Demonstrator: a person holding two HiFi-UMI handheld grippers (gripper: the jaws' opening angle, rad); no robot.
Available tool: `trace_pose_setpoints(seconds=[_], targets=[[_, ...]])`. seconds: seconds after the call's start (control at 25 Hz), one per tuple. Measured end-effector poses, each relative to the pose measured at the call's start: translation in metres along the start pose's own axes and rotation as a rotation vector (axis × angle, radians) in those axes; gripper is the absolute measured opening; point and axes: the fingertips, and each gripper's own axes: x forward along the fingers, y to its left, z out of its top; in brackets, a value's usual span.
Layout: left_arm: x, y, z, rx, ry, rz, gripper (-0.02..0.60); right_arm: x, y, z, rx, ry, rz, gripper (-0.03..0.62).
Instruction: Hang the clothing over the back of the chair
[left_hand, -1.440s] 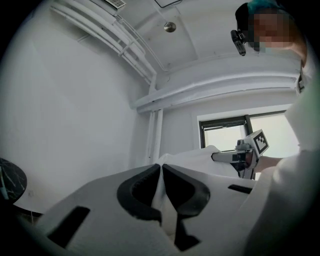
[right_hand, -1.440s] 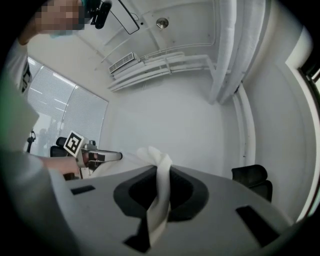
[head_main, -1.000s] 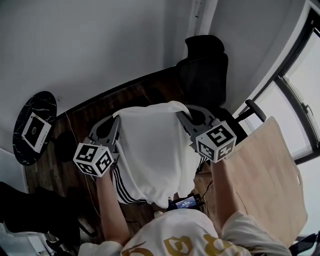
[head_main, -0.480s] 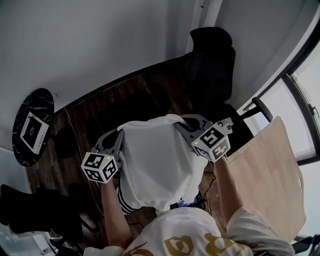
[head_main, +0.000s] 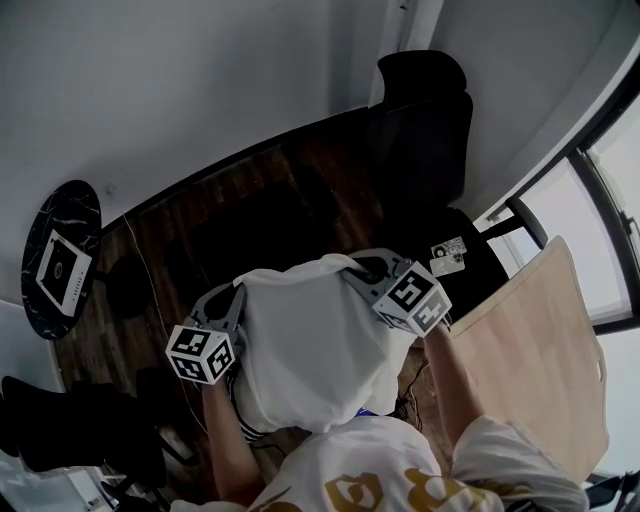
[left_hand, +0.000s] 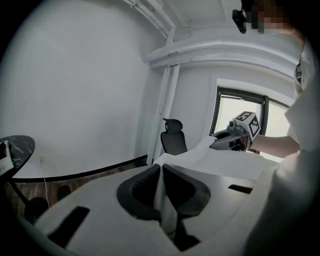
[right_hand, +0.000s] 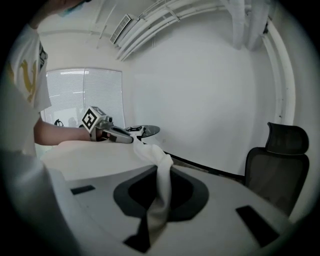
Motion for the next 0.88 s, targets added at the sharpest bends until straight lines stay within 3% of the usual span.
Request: trace_pose_setpoints(seconds=[0.28,0.6,0.88], targets=[[0.005,0.0,-0.016,-0.001,0.062,-0.009,0.031,0.013,0.011,-0.022,-0.066,0.107,0.072,0.034],[0.01,-0.005,-0.041,0.008,0.17,-0.021,0.031,0.022,0.019,-0.048,-0.07,0.191,0.192,0.034],[0.018,-0.013,-0.08,0.098,0.395,-0.105,0.031,0.028,0.023,-0.056,-0.04,0.232,0.267,0.034]])
